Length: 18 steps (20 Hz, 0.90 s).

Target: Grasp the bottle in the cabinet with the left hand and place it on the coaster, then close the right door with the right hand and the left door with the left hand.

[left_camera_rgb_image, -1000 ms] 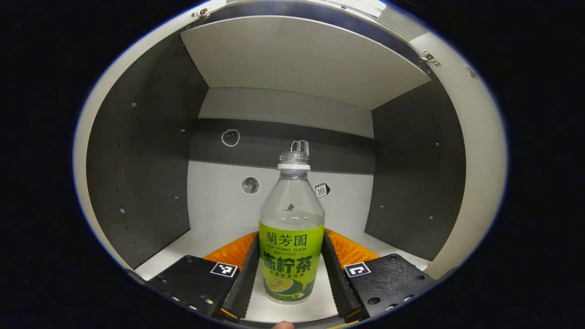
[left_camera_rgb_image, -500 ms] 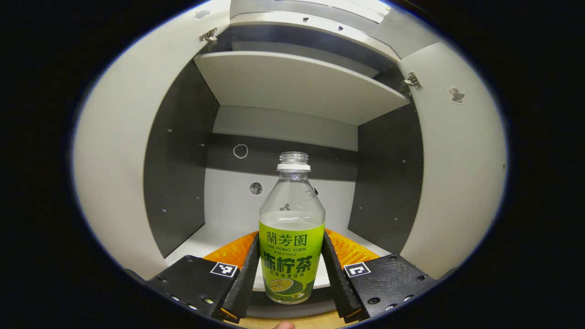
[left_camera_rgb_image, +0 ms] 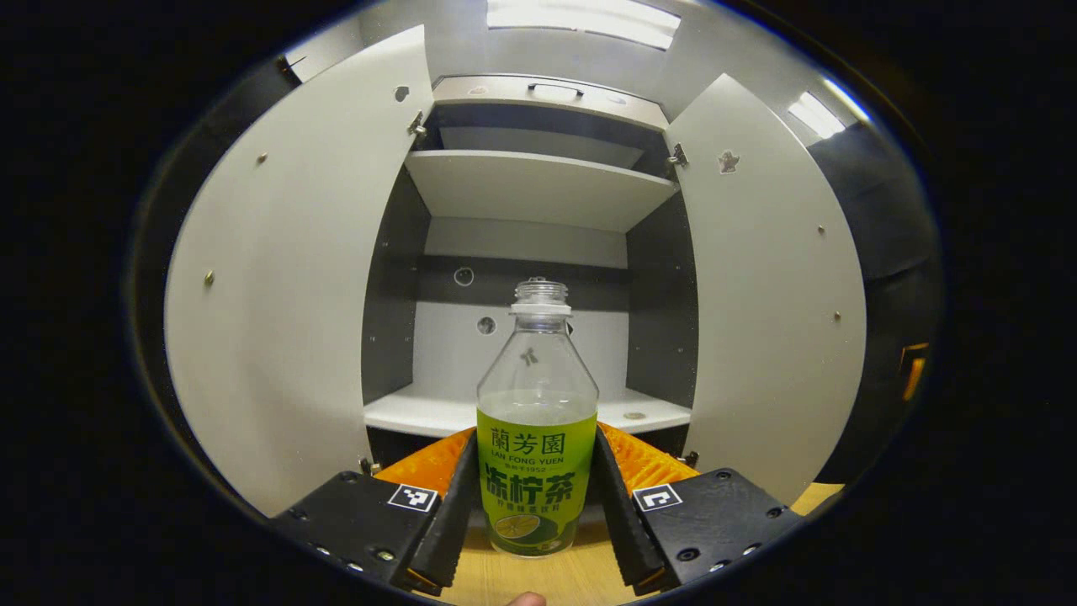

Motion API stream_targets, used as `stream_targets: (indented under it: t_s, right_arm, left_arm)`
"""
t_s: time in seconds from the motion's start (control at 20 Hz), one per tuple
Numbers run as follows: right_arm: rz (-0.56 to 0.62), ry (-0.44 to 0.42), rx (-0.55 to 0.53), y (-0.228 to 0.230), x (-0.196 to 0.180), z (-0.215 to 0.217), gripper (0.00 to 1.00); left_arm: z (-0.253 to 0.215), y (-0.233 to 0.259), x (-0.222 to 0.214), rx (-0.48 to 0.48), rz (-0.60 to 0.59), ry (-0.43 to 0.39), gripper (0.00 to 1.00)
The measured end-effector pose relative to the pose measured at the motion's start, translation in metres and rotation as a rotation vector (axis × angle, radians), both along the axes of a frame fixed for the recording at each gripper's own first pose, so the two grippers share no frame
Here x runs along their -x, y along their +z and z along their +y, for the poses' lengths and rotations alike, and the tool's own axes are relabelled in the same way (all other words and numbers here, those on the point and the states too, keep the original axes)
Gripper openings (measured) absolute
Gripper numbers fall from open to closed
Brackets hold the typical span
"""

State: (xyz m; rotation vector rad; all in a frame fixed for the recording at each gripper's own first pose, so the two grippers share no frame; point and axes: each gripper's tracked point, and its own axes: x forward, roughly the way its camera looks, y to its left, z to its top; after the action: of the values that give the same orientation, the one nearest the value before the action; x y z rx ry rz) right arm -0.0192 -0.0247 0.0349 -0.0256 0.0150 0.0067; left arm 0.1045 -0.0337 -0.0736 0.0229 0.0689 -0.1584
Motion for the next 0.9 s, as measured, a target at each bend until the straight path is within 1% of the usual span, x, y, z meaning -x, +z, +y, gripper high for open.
stream_targets:
  t_s: [0.1,0.2,0.35,0.45,0.75,0.8,0.85,0.9]
  right_arm:
    - [-0.017,-0.005,0.009,0.008,0.002,-0.002,1.0]
    - [-0.021,-0.002,0.006,0.011,0.004,-0.001,1.0]
    - [-0.002,-0.003,0.017,0.009,0.004,-0.001,1.0]
    - [0.013,-0.012,0.024,0.006,0.004,-0.002,1.0]
    - [0.049,-0.029,0.04,0.0,0.003,-0.004,1.0]
    - [0.05,-0.028,0.039,0.0,0.002,-0.002,1.0]
    - [0.049,-0.027,0.038,0.0,0.001,-0.001,1.0]
    - [0.048,-0.026,0.037,0.0,0.0,-0.001,1.0]
  left_arm:
    - [0.005,-0.045,0.026,-0.005,0.034,0.057,0.7]
    - [0.008,-0.085,0.05,-0.039,0.05,0.106,0.7]
    - [0.005,-0.142,0.08,-0.042,0.109,0.152,0.7]
    - [0.007,-0.159,0.094,-0.054,0.114,0.178,0.7]
    - [0.011,-0.194,0.113,-0.036,0.15,0.193,0.7]
    - [0.01,-0.203,0.117,-0.034,0.177,0.188,0.7]
    - [0.01,-0.195,0.118,-0.043,0.134,0.181,0.7]
    - [0.011,-0.198,0.12,-0.053,0.144,0.177,0.71]
